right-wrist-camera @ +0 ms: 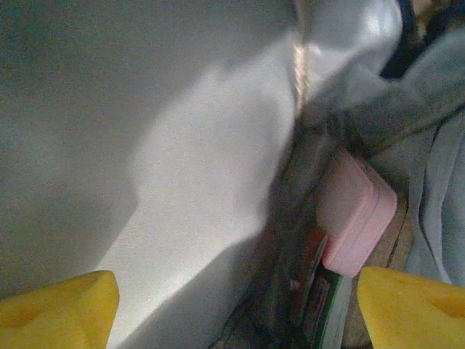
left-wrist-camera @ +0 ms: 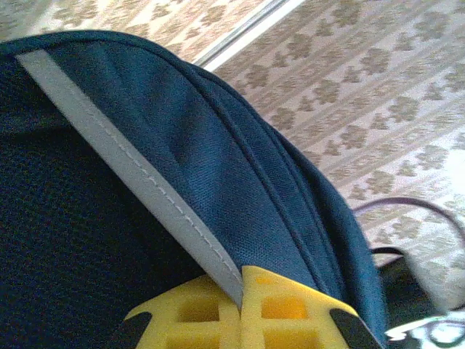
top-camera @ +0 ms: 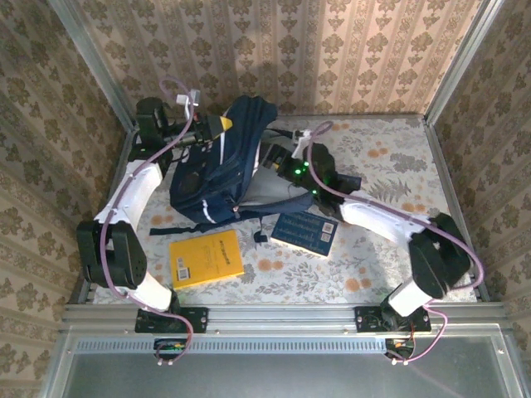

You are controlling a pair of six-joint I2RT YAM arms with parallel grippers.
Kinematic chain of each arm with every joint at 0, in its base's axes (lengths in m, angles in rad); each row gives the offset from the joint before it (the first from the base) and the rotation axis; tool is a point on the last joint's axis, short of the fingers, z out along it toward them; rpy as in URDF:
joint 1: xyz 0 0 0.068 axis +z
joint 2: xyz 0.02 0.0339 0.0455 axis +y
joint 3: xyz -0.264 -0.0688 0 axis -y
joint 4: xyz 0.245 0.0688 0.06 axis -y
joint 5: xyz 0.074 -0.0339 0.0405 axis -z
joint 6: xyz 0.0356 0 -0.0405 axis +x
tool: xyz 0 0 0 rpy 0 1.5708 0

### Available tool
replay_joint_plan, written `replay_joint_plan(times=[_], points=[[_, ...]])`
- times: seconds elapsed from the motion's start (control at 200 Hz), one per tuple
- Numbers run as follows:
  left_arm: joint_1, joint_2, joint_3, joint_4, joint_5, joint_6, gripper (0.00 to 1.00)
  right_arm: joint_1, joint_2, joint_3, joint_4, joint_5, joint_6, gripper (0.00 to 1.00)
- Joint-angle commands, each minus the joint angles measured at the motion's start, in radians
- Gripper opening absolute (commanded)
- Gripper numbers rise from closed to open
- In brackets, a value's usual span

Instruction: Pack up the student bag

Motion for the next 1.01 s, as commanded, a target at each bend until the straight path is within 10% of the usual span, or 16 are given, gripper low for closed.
replay_joint_plan(times=[0.0, 0.415, 0.64, 1.0], points=[[-0.001, -0.024, 0.078, -0.236, -0.130, 0.228, 0.00, -0.047, -0.134, -0.065, -0.068, 0.013, -0.068, 0.85], [-0.106, 0.214, 0.286, -0.592, -0.491, 0.437, 0.09, -0.181, -0.412, -0.266, -0.489, 0.049, -0.268, 0.81], [-0.146, 0.087, 0.146, -0.516, -0.582, 0.368, 0.49, -0.313, -0.256, -0.260, -0.686, -0.040, -0.386, 0.79], [-0.375, -0.192, -0.276, -0.343, -0.685, 0.194, 0.58, -0.343, 0.098, -0.162, -0.676, -0.118, -0.436, 0.79]])
